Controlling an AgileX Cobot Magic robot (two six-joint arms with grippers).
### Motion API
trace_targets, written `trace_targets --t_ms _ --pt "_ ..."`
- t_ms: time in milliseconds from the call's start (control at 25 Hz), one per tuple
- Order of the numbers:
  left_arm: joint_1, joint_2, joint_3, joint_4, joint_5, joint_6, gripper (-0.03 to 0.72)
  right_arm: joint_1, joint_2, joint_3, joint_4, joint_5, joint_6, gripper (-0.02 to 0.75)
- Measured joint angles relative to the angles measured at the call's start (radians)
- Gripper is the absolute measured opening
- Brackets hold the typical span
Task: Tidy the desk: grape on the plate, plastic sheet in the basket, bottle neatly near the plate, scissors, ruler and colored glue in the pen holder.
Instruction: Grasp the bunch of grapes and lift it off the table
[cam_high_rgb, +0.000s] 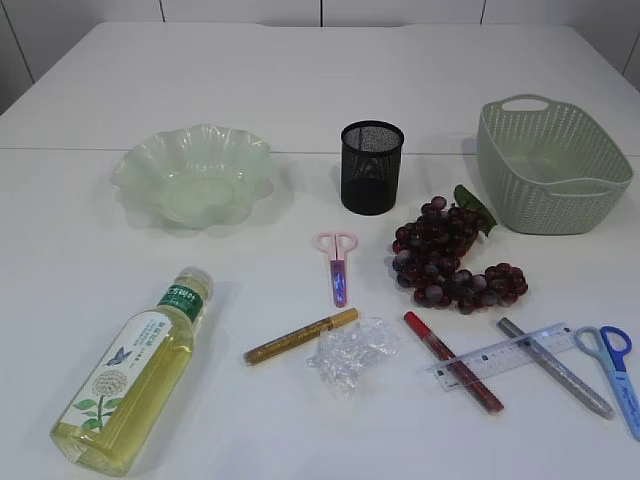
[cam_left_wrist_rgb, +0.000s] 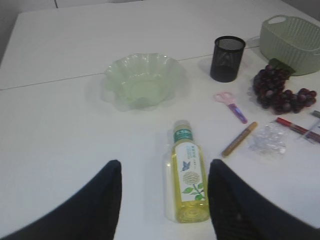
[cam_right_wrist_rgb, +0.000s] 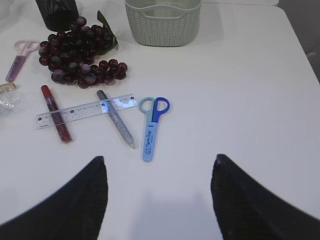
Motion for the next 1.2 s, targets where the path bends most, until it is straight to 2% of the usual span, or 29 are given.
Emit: trace_targets --t_ms 80,440,640,960,1200 --pt "0.0 0.104 -0.076 -0.067 0.011 0.0 0.405 0.0 0.009 -0.015 0.011 0.011 0.0 0.511" --pt "0.0 0.38 -0.234 -0.198 0.049 -0.003 0.405 0.0 0.223 -0.119 0.016 0.017 0.014 0.511" --pt "0.0 0.494 -0.269 -0.23 0.049 -0.003 0.408 0.0 0.392 -0.18 0.016 0.037 0.089 0.511" --pt "0.0 0.678 -0.358 -0.279 0.051 -0.004 0.493 0.0 0.704 -0.307 0.046 0.099 0.164 0.511" --pt "-0.002 0.837 -0.444 -0.284 0.051 -0.004 0.508 0.0 0.868 -0.383 0.09 0.099 0.171 0.511"
